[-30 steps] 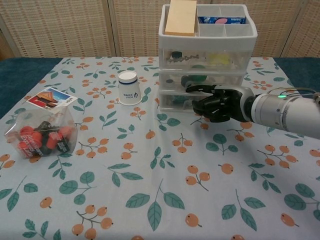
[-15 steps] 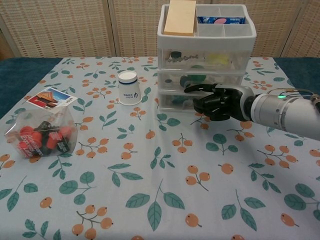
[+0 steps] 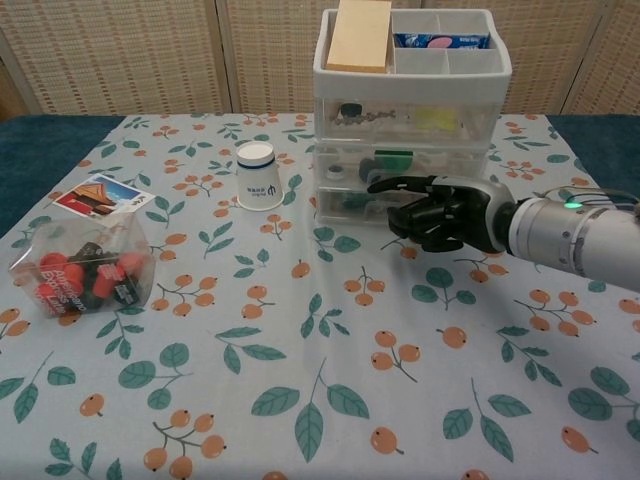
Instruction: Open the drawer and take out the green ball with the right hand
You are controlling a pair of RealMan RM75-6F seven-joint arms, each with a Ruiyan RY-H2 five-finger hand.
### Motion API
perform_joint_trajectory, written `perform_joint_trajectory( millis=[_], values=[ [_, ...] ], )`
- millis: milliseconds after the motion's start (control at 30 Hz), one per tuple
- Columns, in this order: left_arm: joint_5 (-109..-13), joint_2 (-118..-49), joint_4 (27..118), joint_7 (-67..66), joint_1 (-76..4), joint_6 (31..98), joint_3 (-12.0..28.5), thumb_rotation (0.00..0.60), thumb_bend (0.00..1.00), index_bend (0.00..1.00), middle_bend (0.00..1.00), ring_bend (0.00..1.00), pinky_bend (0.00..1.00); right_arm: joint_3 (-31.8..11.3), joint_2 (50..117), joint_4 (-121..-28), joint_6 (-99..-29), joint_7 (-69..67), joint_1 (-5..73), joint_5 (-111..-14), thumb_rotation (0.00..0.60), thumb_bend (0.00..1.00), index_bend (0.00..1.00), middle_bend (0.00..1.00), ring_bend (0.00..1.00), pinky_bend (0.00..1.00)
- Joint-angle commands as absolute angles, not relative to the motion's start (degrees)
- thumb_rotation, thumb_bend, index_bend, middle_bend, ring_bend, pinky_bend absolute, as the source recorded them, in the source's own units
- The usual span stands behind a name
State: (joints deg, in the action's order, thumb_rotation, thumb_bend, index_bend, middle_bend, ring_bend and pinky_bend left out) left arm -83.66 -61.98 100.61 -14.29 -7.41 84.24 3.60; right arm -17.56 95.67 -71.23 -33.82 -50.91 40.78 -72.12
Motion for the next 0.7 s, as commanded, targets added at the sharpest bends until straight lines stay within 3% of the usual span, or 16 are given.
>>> perform_joint_trajectory(
  millis=[33, 233, 400, 700],
  values=[
    [-83.68, -62.07, 100.48, -14.16, -7.38, 84.29, 3.57, 0.6, 0.11, 0.01, 0.0, 0.01, 0.05, -16.85, 95.34, -72.28, -34.39, -50.7, 40.24, -72.53, 0.6, 0.58, 0.24, 0.73, 0.85, 1.0],
    [-83.73, -62.36, 100.06, -13.4, -7.31, 84.54, 3.67, 0.6, 0.11, 0.01, 0.0, 0.01, 0.05, -15.13, 94.25, -75.09, -35.79, -49.68, 38.98, -73.39, 0.6, 0.58, 0.24, 0.73, 0.85, 1.0],
    [-83.74, -62.63, 99.59, -12.55, -7.24, 84.69, 3.72, 0.6, 0.11, 0.01, 0.0, 0.01, 0.05, -13.43, 92.62, -77.84, -37.44, -49.23, 37.38, -74.53, 0.6, 0.6, 0.1, 0.73, 0.85, 1.0],
    [-83.96, -63.03, 99.1, -12.11, -7.44, 84.6, 3.8, 0.6, 0.11, 0.01, 0.0, 0.01, 0.05, -10.22, 88.89, -82.96, -40.13, -47.26, 35.25, -77.32, 0.6, 0.6, 0.06, 0.73, 0.85, 1.0]
  ],
)
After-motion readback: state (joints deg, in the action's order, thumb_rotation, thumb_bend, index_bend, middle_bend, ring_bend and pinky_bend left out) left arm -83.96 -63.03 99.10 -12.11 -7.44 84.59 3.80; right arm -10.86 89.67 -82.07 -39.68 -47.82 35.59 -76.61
